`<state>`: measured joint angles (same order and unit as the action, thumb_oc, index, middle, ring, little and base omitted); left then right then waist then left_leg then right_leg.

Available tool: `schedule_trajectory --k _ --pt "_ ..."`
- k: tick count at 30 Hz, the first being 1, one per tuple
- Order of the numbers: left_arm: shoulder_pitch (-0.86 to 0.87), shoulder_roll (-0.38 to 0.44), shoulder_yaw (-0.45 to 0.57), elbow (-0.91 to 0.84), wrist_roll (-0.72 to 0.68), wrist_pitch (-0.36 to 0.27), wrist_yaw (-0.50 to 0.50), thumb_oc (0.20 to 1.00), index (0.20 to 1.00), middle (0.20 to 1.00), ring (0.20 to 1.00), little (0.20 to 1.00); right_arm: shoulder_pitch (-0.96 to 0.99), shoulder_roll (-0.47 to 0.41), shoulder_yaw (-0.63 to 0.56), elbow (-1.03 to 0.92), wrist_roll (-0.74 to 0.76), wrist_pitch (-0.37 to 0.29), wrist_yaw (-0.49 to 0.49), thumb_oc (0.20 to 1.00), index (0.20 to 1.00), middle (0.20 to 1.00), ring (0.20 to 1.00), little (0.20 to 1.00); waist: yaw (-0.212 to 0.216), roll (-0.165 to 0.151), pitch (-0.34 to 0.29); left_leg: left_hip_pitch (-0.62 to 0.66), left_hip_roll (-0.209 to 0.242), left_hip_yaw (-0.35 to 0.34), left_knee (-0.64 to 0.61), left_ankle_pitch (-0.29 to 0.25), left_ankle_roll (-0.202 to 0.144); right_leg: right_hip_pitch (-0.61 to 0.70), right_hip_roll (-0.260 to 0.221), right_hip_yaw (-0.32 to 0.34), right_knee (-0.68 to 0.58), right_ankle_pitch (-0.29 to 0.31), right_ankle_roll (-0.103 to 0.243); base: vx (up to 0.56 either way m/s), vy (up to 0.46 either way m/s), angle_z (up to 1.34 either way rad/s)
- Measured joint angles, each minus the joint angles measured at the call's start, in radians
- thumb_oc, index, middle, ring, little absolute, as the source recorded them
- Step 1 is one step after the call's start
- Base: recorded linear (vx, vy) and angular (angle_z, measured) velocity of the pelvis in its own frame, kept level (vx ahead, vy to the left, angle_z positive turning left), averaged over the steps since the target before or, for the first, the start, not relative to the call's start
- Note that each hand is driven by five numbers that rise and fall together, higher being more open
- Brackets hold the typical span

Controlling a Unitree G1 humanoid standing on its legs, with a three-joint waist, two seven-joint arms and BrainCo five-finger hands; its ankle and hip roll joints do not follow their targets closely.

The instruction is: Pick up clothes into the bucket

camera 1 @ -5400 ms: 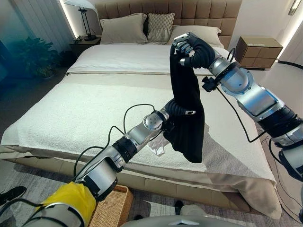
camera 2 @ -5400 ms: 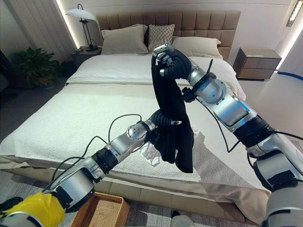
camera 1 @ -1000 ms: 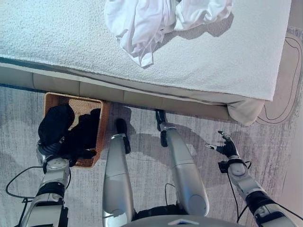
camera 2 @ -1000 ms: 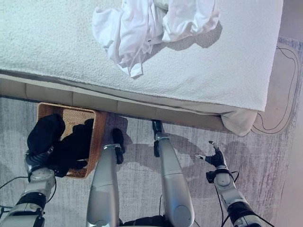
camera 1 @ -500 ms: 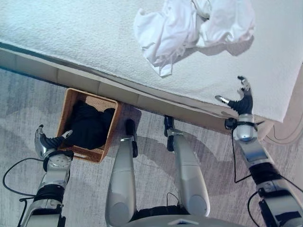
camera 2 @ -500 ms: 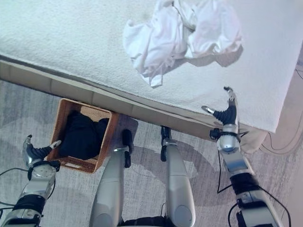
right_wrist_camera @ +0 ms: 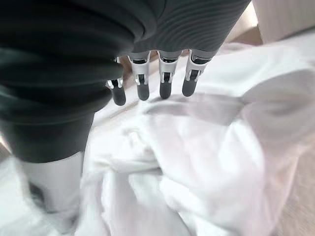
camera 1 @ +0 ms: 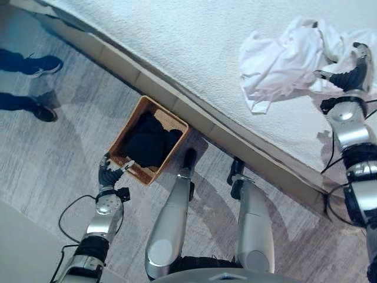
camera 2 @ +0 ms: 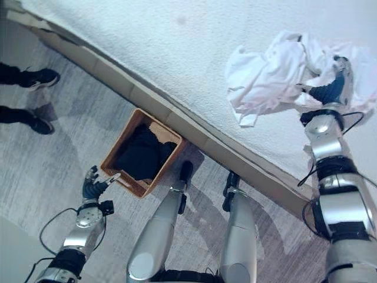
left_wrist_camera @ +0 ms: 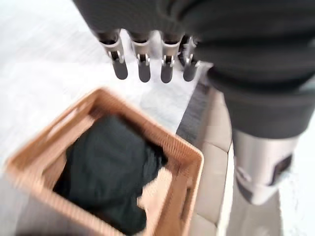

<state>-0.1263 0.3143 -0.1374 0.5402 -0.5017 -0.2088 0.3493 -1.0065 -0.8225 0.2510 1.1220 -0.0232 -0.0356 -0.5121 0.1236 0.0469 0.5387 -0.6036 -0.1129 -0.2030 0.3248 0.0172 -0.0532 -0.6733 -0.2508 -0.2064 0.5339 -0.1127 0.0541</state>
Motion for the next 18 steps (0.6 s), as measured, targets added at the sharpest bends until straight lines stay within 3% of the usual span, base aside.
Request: schedule_trajectory --k 2,3,5,11,17,18 --pt "0.013 -0.04 -0.054 -0.021 -0.113 -0.008 -0.041 1.0 1.0 1.0 1.0 1.0 -0.01 -0.02 -0.003 0.055 0.033 0.01 0.002 1.0 1.0 1.0 1.0 1.0 0.004 0.0 0.0 -0.001 -0.007 -0.022 -0.038 0.021 -0.001 -0.007 -0.012 -0.022 0.002 -0.005 -0.002 0.05 -0.133 0.35" --pt "0.018 -0.04 -0.07 -0.025 -0.118 -0.006 -0.049 1.0 1.0 1.0 1.0 1.0 -0.015 -0.02 -0.002 0.068 0.036 0.013 0.004 1.0 1.0 1.0 1.0 1.0 0.005 0.0 0.0 0.001 -0.005 -0.027 -0.048 0.012 -0.003 -0.013 -0.016 -0.023 0.012 -0.014 0.001 0.09 -0.167 0.28" --pt "0.036 -0.053 -0.122 -0.045 -0.144 -0.006 -0.078 1.0 1.0 1.0 1.0 1.0 -0.021 -0.043 0.002 0.126 0.044 0.018 0.02 1.0 1.0 1.0 1.0 1.0 0.006 0.005 -0.001 0.004 -0.021 -0.032 -0.092 0.048 -0.009 -0.039 -0.04 -0.022 0.043 -0.028 -0.004 0.05 -0.159 0.26" --pt "0.093 -0.062 -0.147 -0.052 -0.151 0.006 -0.106 1.0 1.0 1.0 1.0 1.0 -0.036 -0.095 0.001 0.195 0.053 0.052 0.031 1.0 1.0 1.0 1.0 1.0 0.004 0.021 -0.001 -0.002 -0.018 -0.049 -0.208 0.107 0.004 -0.123 -0.062 -0.032 0.099 -0.061 -0.024 0.0 -0.093 0.13" --pt "0.093 -0.08 -0.148 -0.055 -0.168 0.004 -0.113 1.0 1.0 1.0 1.0 1.0 -0.085 -0.128 0.08 0.229 0.027 0.075 0.059 1.0 1.0 1.0 1.0 1.0 0.001 0.033 -0.003 -0.017 -0.012 -0.049 -0.222 0.124 -0.011 -0.168 -0.065 -0.027 0.154 -0.091 -0.04 0.0 -0.065 0.01" --pt "0.091 -0.085 -0.156 -0.052 -0.181 0.006 -0.113 1.0 1.0 1.0 1.0 1.0 -0.101 -0.137 0.121 0.236 -0.003 0.087 0.078 0.743 0.743 0.743 0.743 0.743 -0.001 0.033 -0.003 -0.025 -0.011 -0.049 -0.218 0.124 -0.011 -0.179 -0.065 -0.027 0.159 -0.093 -0.043 0.0 -0.031 -0.01"
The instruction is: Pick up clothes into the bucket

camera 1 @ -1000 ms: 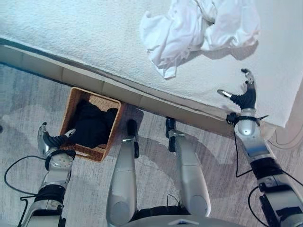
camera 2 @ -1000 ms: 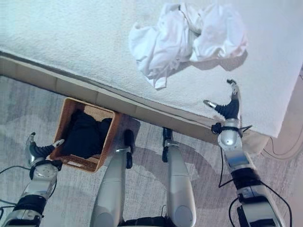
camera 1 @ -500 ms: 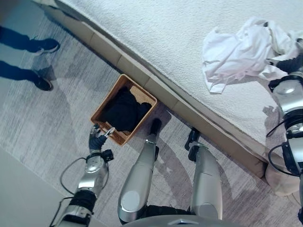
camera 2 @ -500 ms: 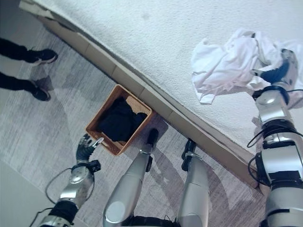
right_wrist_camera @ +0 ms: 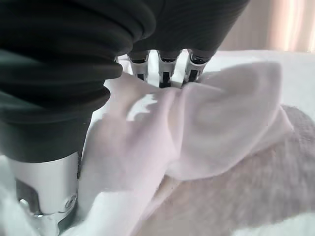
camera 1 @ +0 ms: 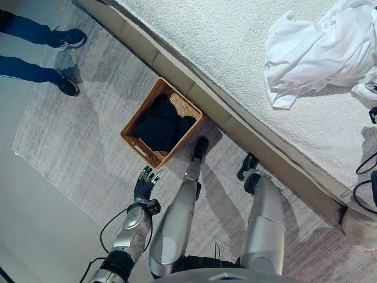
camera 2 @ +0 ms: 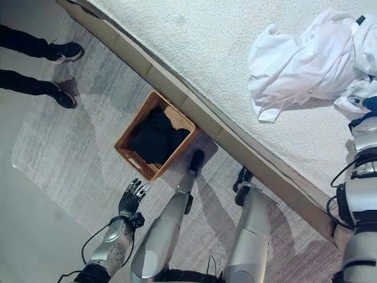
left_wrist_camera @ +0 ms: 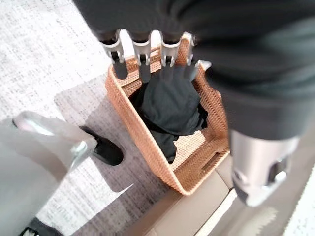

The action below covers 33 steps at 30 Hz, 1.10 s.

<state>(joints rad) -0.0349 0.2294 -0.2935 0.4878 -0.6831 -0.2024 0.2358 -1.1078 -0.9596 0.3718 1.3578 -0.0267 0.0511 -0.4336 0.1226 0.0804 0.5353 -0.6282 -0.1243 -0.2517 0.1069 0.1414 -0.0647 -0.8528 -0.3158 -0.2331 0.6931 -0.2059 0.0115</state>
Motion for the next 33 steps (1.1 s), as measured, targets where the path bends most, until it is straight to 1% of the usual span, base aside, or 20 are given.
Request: schedule_trajectory --k 1,3,9,11,12,13,15,16,17,18,19,20,21,23,26,27,29,30,32,33 --pt "-0.002 -0.007 -0.004 0.001 0.0 0.001 0.0 1.0 1.0 1.0 1.0 1.0 -0.004 -0.004 0.017 0.001 -0.023 0.0 0.016 0.454 0.454 0.454 0.454 0.454 0.0 0.0 0.0 -0.003 0.0 0.002 0.005 0.0 0.0 -0.005 0.001 0.003 0.006 -0.003 -0.004 0.0 -0.03 -0.02" --pt "-0.004 -0.013 -0.008 0.0 0.0 0.001 -0.002 1.0 1.0 1.0 1.0 1.0 -0.009 -0.006 0.03 0.003 -0.043 0.002 0.029 0.2 0.2 0.2 0.2 0.2 0.001 0.0 0.0 -0.004 0.0 0.002 0.009 0.0 0.0 -0.005 0.001 0.004 0.008 -0.004 -0.005 0.0 0.0 0.0" --pt "-0.04 -0.015 -0.01 0.0 -0.004 0.002 -0.003 1.0 1.0 1.0 1.0 1.0 -0.077 -0.027 0.107 -0.002 -0.103 0.016 0.059 0.2 0.2 0.2 0.2 0.2 -0.009 0.001 0.0 -0.002 0.0 0.01 0.025 0.0 0.0 -0.001 0.007 0.014 0.006 0.001 -0.008 -0.02 0.012 -0.02" --pt "-0.053 -0.015 -0.011 -0.002 -0.006 0.001 -0.004 1.0 1.0 1.0 1.0 1.0 -0.079 -0.027 0.116 -0.004 -0.117 0.016 0.064 0.2 0.2 0.2 0.2 0.2 0.0 0.001 0.0 0.006 0.005 0.028 0.028 -0.001 0.0 0.003 0.017 0.029 0.0 0.01 -0.007 -0.06 0.052 -0.22" --pt "-0.06 -0.013 -0.014 0.002 -0.007 0.002 -0.003 1.0 1.0 1.0 1.0 1.0 -0.091 -0.022 0.15 -0.012 -0.122 0.017 0.07 0.2 0.2 0.2 0.2 0.2 -0.012 0.002 -0.001 0.007 0.012 0.039 0.04 -0.013 0.001 0.01 0.03 0.035 -0.012 0.017 -0.003 -0.02 0.031 -0.26" --pt "-0.065 -0.012 -0.01 0.011 -0.006 0.001 -0.005 1.0 1.0 1.0 1.0 1.0 -0.091 -0.016 0.155 -0.02 -0.126 0.015 0.072 0.2 0.2 0.2 0.2 0.2 -0.005 0.002 -0.001 0.007 0.015 0.04 0.046 -0.009 -0.006 0.016 0.034 0.036 -0.026 0.036 -0.006 -0.11 0.12 -0.36" --pt "-0.084 -0.01 -0.005 0.004 -0.006 0.002 -0.004 1.0 1.0 1.0 1.0 1.0 -0.094 -0.005 0.159 -0.051 -0.13 0.015 0.077 0.2 0.2 0.2 0.2 0.2 -0.024 0.002 -0.002 0.014 0.031 0.057 0.058 -0.01 -0.006 0.037 0.06 0.04 -0.066 0.062 -0.004 -0.02 0.097 -0.34" --pt "-0.093 -0.004 -0.003 0.013 -0.006 0.012 -0.003 1.0 1.0 1.0 1.0 1.0 -0.114 0.021 0.194 -0.057 -0.13 0.016 0.081 0.2 0.2 0.2 0.2 0.2 -0.03 0.001 0.0 0.029 0.04 0.064 0.071 -0.015 -0.005 0.066 0.079 0.05 -0.096 0.081 0.001 -0.01 0.066 -0.37" --pt "-0.102 -0.001 -0.003 0.012 -0.006 0.013 -0.004 1.0 1.0 1.0 1.0 1.0 -0.113 0.024 0.201 -0.073 -0.131 0.013 0.083 0.2 0.2 0.2 0.2 0.2 -0.039 0.001 -0.001 0.046 0.047 0.077 0.072 -0.022 -0.006 0.084 0.089 0.061 -0.111 0.09 0.007 -0.02 0.119 -0.64" --pt "-0.113 0.012 0.002 -0.001 -0.006 0.011 -0.004 1.0 1.0 1.0 1.0 1.0 -0.12 0.026 0.231 -0.124 -0.133 0.011 0.086 0.2 0.2 0.2 0.2 0.2 -0.039 -0.001 -0.002 0.082 0.061 0.106 0.074 -0.033 0.008 0.123 0.111 0.086 -0.151 0.107 0.016 -0.01 0.054 -0.63" --pt "-0.114 0.019 0.003 -0.008 -0.005 0.003 -0.004 1.0 1.0 1.0 1.0 1.0 -0.125 0.025 0.231 -0.138 -0.137 0.001 0.086 0.2 0.2 0.2 0.2 0.2 -0.04 0.0 -0.004 0.097 0.064 0.116 0.071 -0.036 0.008 0.138 0.113 0.091 -0.164 0.112 0.025 -0.02 0.094 -0.73" --pt "-0.121 0.036 0.025 -0.023 -0.006 -0.003 -0.004 1.0 1.0 1.0 1.0 1.0 -0.152 0.035 0.261 -0.177 -0.139 -0.002 0.089 0.2 0.2 0.2 0.2 0.2 -0.069 -0.005 -0.004 0.125 0.073 0.147 0.078 -0.047 0.018 0.173 0.138 0.122 -0.203 0.134 0.039 -0.01 0.06 -0.62" --pt "-0.129 0.041 0.038 -0.025 -0.006 -0.002 -0.004 1.0 1.0 1.0 1.0 1.0 -0.158 0.036 0.274 -0.196 -0.14 -0.007 0.09 0.2 0.2 0.2 0.2 0.2 -0.081 -0.009 -0.005 0.139 0.079 0.16 0.083 -0.053 0.018 0.193 0.151 0.139 -0.231 0.15 0.054 -0.02 0.062 -0.63" --pt "-0.138 0.066 0.053 -0.043 -0.006 -0.003 -0.003 1.0 1.0 1.0 1.0 1.0 -0.163 0.037 0.296 -0.251 -0.141 -0.008 0.1 0.2 0.2 0.2 0.2 0.2 -0.092 -0.011 -0.006 0.189 0.093 0.197 0.083 -0.07 0.028 0.252 0.171 0.168 -0.286 0.18 0.067 -0.01 0.062 -0.58" --pt "-0.155 0.106 0.084 -0.075 -0.006 -0.011 -0.003 1.0 1.0 1.0 1.0 1.0 -0.162 0.035 0.31 -0.337 -0.142 -0.01 0.102 0.2 0.2 0.2 0.2 0.2 -0.138 -0.029 -0.01 0.255 0.102 0.237 0.073 -0.085 0.03 0.325 0.179 0.187 -0.348 0.197 0.088 0.0 0.063 -0.44" --pt "-0.175 0.117 0.085 -0.077 -0.005 -0.01 -0.004 1.0 1.0 1.0 1.0 1.0 -0.164 0.034 0.31 -0.345 -0.142 -0.01 0.105 0.2 0.2 0.2 0.2 0.2 -0.143 -0.036 -0.011 0.27 0.102 0.246 0.071 -0.086 0.029 0.339 0.18 0.193 -0.363 0.201 0.092 0.04 0.093 -0.42" --pt "-0.199 0.145 0.089 -0.096 -0.004 -0.007 -0.007 1.0 1.0 1.0 1.0 1.0 -0.153 0.014 0.31 -0.43 -0.143 -0.004 0.128 0.2 0.2 0.2 0.2 0.2 -0.176 -0.048 -0.011 0.32 0.103 0.261 0.06 -0.091 0.031 0.397 0.188 0.203 -0.403 0.222 0.095 0.04 0.065 -0.21" --pt "-0.2 0.158 0.09 -0.118 -0.002 -0.006 -0.009 1.0 1.0 1.0 1.0 1.0 -0.145 0.002 0.31 -0.482 -0.149 -0.008 0.136 0.2 0.2 0.2 0.2 0.2 -0.186 -0.051 -0.012 0.34 0.102 0.266 0.055 -0.093 0.032 0.418 0.189 0.209 -0.417 0.229 0.094 0.04 0.043 -0.24" --pt "-0.213 0.186 0.1 -0.17 0.003 -0.009 -0.014 1.0 1.0 1.0 1.0 1.0 -0.136 -0.009 0.306 -0.577 -0.155 -0.016 0.143 0.2 0.2 0.2 0.2 0.2 -0.191 -0.071 -0.027 0.383 0.106 0.295 0.042 -0.105 0.036 0.455 0.191 0.225 -0.448 0.233 0.095 0.05 0.043 -0.43" --pt "-0.213 0.203 0.101 -0.207 0.003 -0.014 -0.023 1.0 1.0 1.0 1.0 1.0 -0.108 -0.021 0.295 -0.654 -0.158 -0.033 0.143 0.2 0.2 0.2 0.2 0.2 -0.189 -0.086 -0.049 0.398 0.11 0.311 0.028 -0.105 0.037 0.467 0.19 0.226 -0.468 0.244 0.102 0.03 0.016 -0.34"
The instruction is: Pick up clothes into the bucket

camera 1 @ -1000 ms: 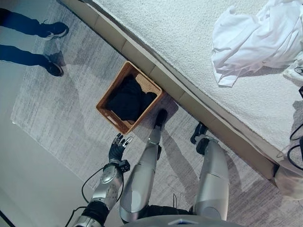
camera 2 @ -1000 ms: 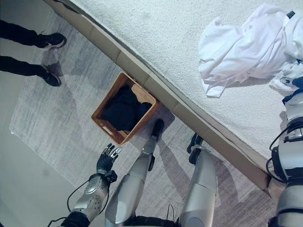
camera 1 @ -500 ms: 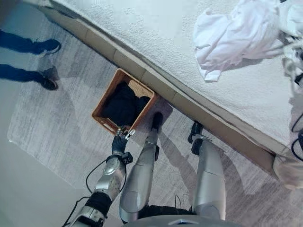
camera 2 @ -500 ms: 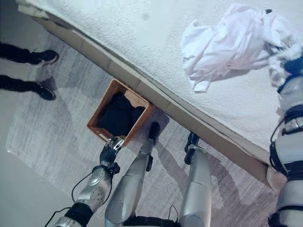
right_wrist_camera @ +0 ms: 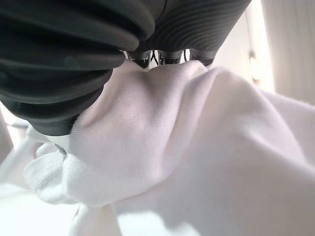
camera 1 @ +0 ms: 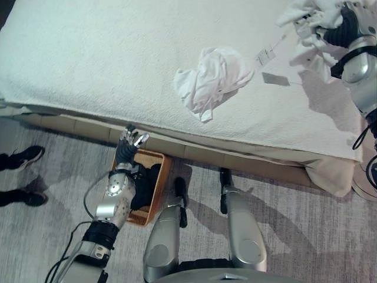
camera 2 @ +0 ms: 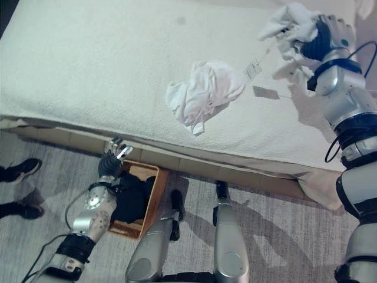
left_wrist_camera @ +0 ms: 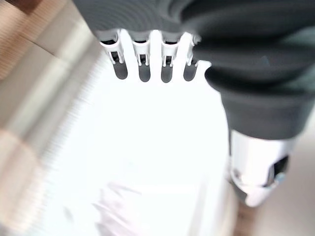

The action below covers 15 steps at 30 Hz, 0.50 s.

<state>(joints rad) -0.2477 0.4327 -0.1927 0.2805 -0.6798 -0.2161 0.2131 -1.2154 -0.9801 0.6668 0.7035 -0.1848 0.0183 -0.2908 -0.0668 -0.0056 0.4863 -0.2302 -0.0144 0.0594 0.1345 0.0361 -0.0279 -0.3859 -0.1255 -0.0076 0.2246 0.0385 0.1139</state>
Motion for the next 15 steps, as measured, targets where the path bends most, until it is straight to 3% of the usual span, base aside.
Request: schedule_trajectory --k 3,8,15 --pt "-0.032 0.024 -0.006 -0.034 0.035 0.001 -0.019 1.0 1.0 1.0 1.0 1.0 0.044 -0.022 -0.007 -0.089 0.0 -0.013 0.023 0.2 0.2 0.2 0.2 0.2 -0.011 -0.027 -0.034 0.033 -0.001 0.007 -0.02 -0.002 -0.001 0.036 0.001 0.0 -0.037 0.026 -0.006 0.05 0.033 -0.09" --pt "-0.059 0.059 -0.033 -0.068 0.153 0.023 -0.032 1.0 1.0 1.0 1.0 1.0 0.126 -0.04 -0.036 -0.289 0.032 -0.035 0.089 0.2 0.2 0.2 0.2 0.2 -0.031 -0.033 -0.073 0.091 0.0 0.02 -0.054 -0.003 0.0 0.103 0.012 0.002 -0.097 0.062 -0.024 0.06 0.029 -0.07" --pt "-0.167 0.085 -0.136 -0.102 0.328 0.06 -0.077 1.0 1.0 1.0 1.0 1.0 0.208 -0.06 -0.033 -0.546 0.265 -0.092 0.261 0.2 0.2 0.2 0.2 0.2 -0.027 -0.036 -0.136 0.18 0.015 0.028 -0.096 -0.008 -0.007 0.205 0.027 -0.002 -0.172 0.077 -0.026 0.06 0.012 -0.05"
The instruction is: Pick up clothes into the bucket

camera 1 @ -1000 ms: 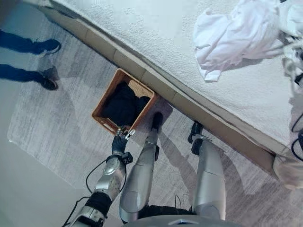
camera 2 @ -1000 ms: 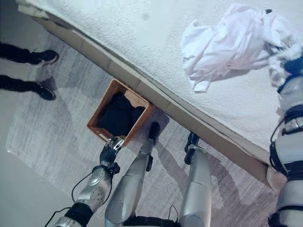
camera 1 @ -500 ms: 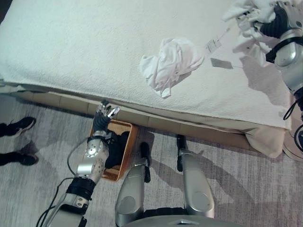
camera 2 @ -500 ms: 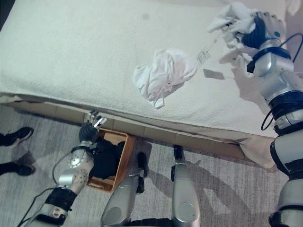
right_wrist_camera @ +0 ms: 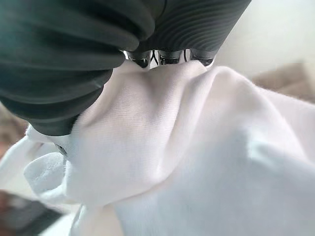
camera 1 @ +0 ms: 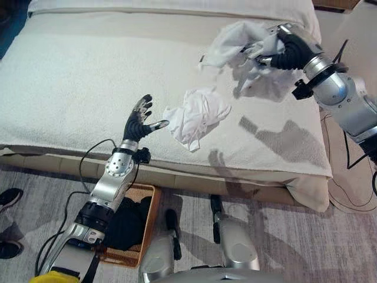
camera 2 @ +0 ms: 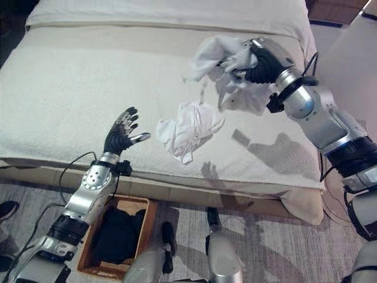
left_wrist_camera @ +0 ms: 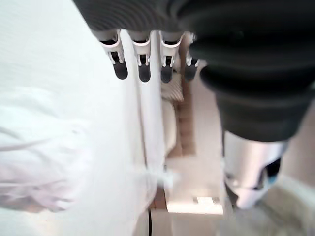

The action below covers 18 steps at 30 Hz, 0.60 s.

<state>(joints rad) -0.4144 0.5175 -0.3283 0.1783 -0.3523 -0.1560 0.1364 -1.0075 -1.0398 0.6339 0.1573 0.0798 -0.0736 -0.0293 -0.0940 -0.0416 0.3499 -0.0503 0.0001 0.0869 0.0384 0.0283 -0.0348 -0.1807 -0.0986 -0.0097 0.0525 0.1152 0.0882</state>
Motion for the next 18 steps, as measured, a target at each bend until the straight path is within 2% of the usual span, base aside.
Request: schedule_trajectory --k 7,10,13,18 --pt "-0.097 -0.017 -0.108 -0.003 0.027 0.015 -0.038 1.0 1.0 1.0 1.0 1.0 0.002 0.013 0.011 -0.103 0.198 -0.008 0.109 0.2 0.2 0.2 0.2 0.2 0.002 0.0 -0.055 0.041 0.01 -0.015 -0.02 -0.003 -0.006 0.056 0.005 -0.028 -0.027 -0.004 -0.001 0.08 -0.001 0.09" --pt "-0.127 -0.045 -0.163 -0.002 0.006 0.016 -0.057 1.0 1.0 1.0 1.0 1.0 0.003 0.052 0.013 -0.112 0.252 -0.008 0.129 0.2 0.2 0.2 0.2 0.2 0.001 0.0 -0.088 0.046 0.011 -0.032 -0.023 -0.003 -0.006 0.074 0.005 -0.044 -0.041 -0.004 -0.001 0.06 -0.003 0.15" --pt "-0.151 -0.081 -0.238 -0.003 -0.099 0.019 -0.079 1.0 1.0 1.0 1.0 1.0 0.01 0.119 0.034 -0.114 0.313 -0.008 0.132 0.2 0.2 0.2 0.2 0.2 0.001 0.0 -0.125 0.048 0.012 -0.04 -0.028 -0.003 -0.006 0.082 0.001 -0.056 -0.047 -0.005 -0.002 0.05 -0.002 0.09" --pt "-0.177 -0.112 -0.335 -0.007 -0.285 0.049 -0.116 1.0 1.0 1.0 1.0 1.0 0.05 0.177 0.051 -0.118 0.415 -0.006 0.143 0.2 0.2 0.2 0.2 0.2 -0.001 0.001 -0.15 0.058 0.011 -0.061 -0.032 -0.005 -0.008 0.105 -0.002 -0.078 -0.058 -0.01 0.0 0.05 0.002 0.13"
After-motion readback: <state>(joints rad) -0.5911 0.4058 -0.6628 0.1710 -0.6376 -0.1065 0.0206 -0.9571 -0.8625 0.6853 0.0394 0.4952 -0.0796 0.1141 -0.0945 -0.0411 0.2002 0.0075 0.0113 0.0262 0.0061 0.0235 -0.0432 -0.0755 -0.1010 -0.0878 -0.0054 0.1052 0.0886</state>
